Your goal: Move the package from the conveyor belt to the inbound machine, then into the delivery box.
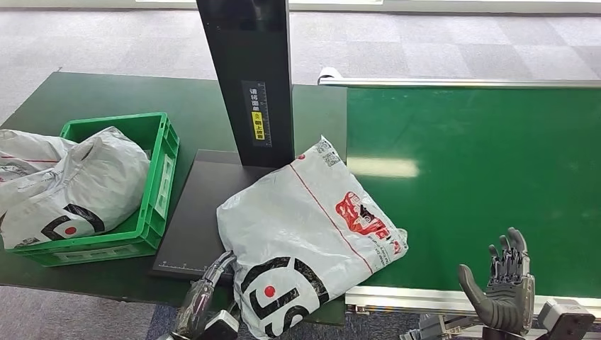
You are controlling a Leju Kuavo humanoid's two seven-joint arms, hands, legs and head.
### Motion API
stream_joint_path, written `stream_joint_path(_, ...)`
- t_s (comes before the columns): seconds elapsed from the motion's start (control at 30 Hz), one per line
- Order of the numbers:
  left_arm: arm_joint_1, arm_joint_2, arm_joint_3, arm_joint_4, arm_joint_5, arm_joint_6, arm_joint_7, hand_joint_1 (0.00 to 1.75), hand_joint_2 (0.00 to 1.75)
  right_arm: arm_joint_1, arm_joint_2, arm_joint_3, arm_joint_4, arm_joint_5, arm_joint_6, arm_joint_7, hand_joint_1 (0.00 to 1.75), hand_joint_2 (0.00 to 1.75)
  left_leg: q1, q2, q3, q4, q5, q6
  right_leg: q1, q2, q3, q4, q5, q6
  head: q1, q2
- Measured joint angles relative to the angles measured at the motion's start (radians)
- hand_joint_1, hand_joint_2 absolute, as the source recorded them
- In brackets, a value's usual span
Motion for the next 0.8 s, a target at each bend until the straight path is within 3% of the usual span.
stream_joint_path(0.23,0.004,0.013,0.003,-0.057,0.145,-0.078,-0.028,1.75,1.75,0.000,0.003,0.000,-0.002,0.010,-0.009,0.005,0.00,1.75,0.000,0.000,-0.001,0.000,0.000,0.000,0.000,0.000,-0.001,0.000,0.000,0.000,0.000,0.000)
stream_joint_path(0.5,0.057,0.061,0.096,-0.263,0.462,-0.572,-0.114,1.75,1.75,-0.008,-0.006,-0.004,-0.003,0.000,-0.027,0.004,0.00,1.75,0.000,0.002,-0.002,0.000,0.000,0.000,0.000,0.001,-0.002,0.000,0.000,0.000,0.000,0.000)
stream_joint_path(0.73,0.095,0.081,0.236,-0.442,0.562,-0.717,-0.179,1.75,1.75,-0.013,-0.024,-0.019,-0.001,-0.016,-0.029,0.000,0.00,1.75,0.000,0.002,-0.002,0.000,0.000,0.000,0.000,0.001,-0.002,0.000,0.000,0.000,0.000,0.000)
stream_joint_path(0.77,0.097,0.081,0.250,-0.459,0.567,-0.728,-0.182,1.48,1.75,-0.015,-0.026,-0.021,-0.001,-0.019,-0.029,0.000,0.00,1.75,0.000,0.002,-0.002,0.000,0.000,0.000,0.000,0.001,-0.002,0.000,0.000,0.000,0.000,0.000)
stream_joint_path(0.8,0.099,0.082,0.261,-0.473,0.570,-0.735,-0.183,1.05,1.75,-0.017,-0.029,-0.023,-0.001,-0.023,-0.030,0.000,0.00,1.75,0.000,0.002,-0.002,0.000,0.000,0.000,0.000,0.001,-0.002,0.000,0.000,0.000,0.000,0.000)
